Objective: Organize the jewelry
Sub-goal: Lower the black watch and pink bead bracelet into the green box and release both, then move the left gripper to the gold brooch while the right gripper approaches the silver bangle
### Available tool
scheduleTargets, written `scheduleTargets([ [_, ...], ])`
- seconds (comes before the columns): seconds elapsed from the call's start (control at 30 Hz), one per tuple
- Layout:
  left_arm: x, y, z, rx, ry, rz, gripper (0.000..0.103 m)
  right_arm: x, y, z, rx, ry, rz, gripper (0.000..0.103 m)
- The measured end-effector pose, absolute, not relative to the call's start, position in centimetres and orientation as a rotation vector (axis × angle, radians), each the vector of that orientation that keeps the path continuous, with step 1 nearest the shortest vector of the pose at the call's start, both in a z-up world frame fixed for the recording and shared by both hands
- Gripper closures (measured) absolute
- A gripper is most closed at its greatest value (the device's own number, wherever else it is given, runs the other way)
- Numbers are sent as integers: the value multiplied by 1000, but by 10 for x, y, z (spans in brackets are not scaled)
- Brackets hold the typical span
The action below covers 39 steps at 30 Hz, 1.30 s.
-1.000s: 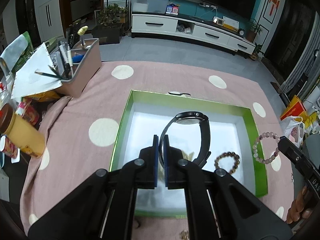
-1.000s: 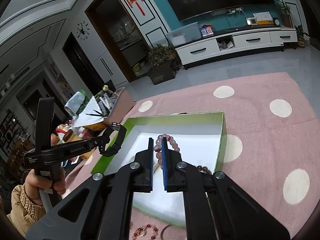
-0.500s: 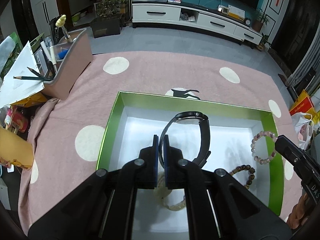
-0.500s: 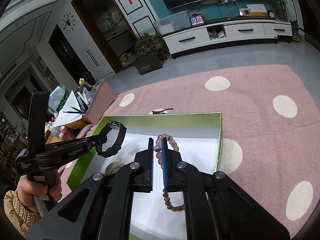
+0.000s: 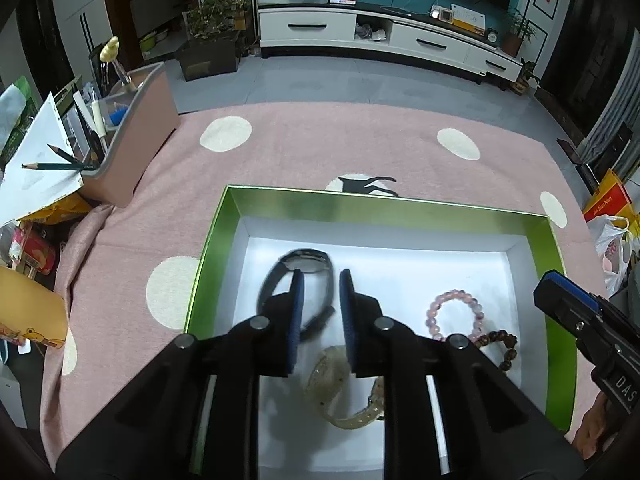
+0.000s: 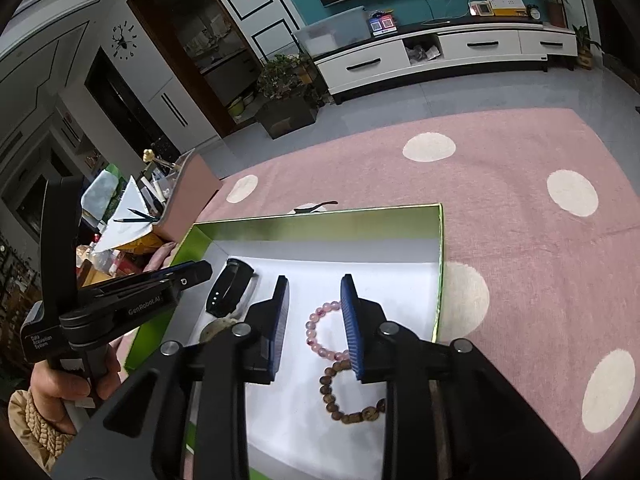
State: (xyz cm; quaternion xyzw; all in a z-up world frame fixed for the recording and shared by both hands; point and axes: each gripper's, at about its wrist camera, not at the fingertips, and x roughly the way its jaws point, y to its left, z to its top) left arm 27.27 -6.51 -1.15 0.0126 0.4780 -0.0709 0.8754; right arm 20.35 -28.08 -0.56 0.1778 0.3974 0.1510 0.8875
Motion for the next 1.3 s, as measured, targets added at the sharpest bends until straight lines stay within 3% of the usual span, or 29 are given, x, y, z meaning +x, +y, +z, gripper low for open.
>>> scheduleTargets([
  [0.07,267,-67,-7,31,981,-155,63,200,-280,-2,365,819,317,75],
  [0.2,255,-73,2,53,949,-170,57,188,-283,7,358,797,325,67],
  [0.23,250,-75,6,56,939,-176,51,183,-284,10,357,788,329,66],
  [0.27,245,-77,8,61,930,-179,42,179,-285,13,356,780,331,64],
  [0.4,227,-81,19,78,891,-188,30,160,-289,26,344,747,325,50],
  [0.57,195,-84,33,86,850,-211,9,130,-295,39,314,713,289,29],
  [0.8,160,-83,43,75,836,-241,4,93,-301,50,278,701,241,16],
  [1.3,89,-53,30,51,877,-214,3,30,-302,36,255,769,183,15],
])
